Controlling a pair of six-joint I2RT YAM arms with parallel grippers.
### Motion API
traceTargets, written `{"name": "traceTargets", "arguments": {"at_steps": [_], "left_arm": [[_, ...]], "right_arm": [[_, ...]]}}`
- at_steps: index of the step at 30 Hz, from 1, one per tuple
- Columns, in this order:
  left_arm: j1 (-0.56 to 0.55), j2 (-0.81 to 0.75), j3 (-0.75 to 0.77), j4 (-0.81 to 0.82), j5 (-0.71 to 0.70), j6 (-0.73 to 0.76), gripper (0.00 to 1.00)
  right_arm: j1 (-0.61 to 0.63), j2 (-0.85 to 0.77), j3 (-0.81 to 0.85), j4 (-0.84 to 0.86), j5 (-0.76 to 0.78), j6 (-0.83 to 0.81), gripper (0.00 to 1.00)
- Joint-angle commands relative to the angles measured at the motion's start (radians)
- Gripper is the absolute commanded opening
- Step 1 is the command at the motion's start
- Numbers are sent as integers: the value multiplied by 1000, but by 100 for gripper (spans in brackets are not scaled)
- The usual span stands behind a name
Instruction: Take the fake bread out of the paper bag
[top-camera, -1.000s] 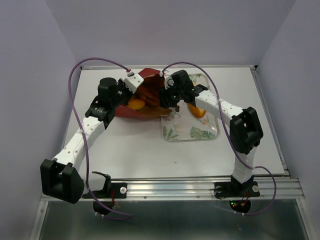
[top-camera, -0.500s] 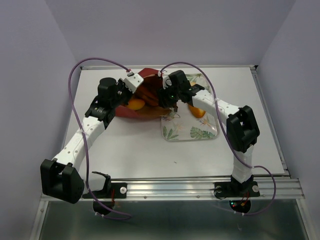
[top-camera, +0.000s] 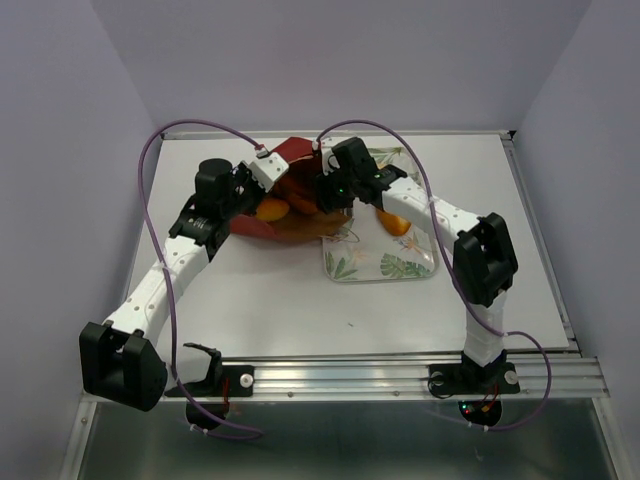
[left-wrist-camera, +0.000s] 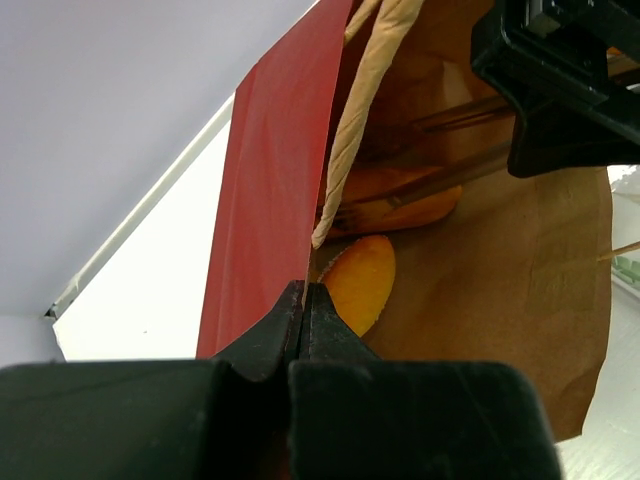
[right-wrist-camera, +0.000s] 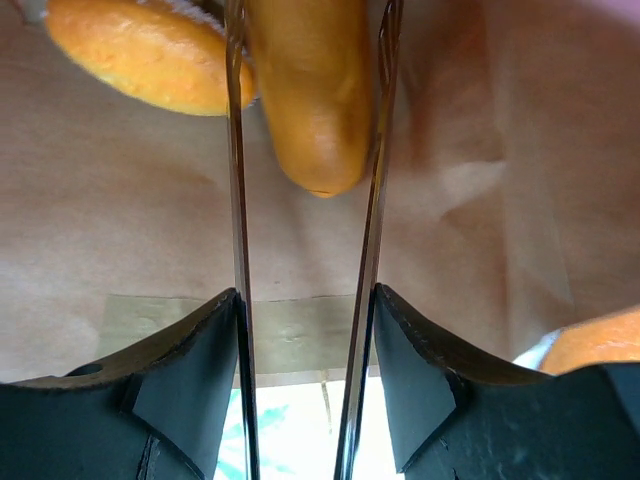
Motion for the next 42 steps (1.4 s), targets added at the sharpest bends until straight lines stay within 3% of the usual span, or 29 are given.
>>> {"name": "traceTargets", "arguments": {"at_steps": [1,14,16,20,28,42], "left_arm": [[-2,-17,14,55,36,-25,0],[-2,-6,21,78,24,-3,0],[-2,-8,19,79,22,-3,0],[-2,-9,11,81,16,0,0],[-2,-3,17,95,10,-6,0],[-2,18,30,126,-67,-2,0]], "right_arm": [[27,-8,32,9,-31,4,59],[36,49,60,7,-48,4,59],[36,54,66,6,-45,4,54],[36,47,77,7,-27,4,34],[36,9,103,3,-62,45,8],[36,-155,23,-6,-5,82,1]]}}
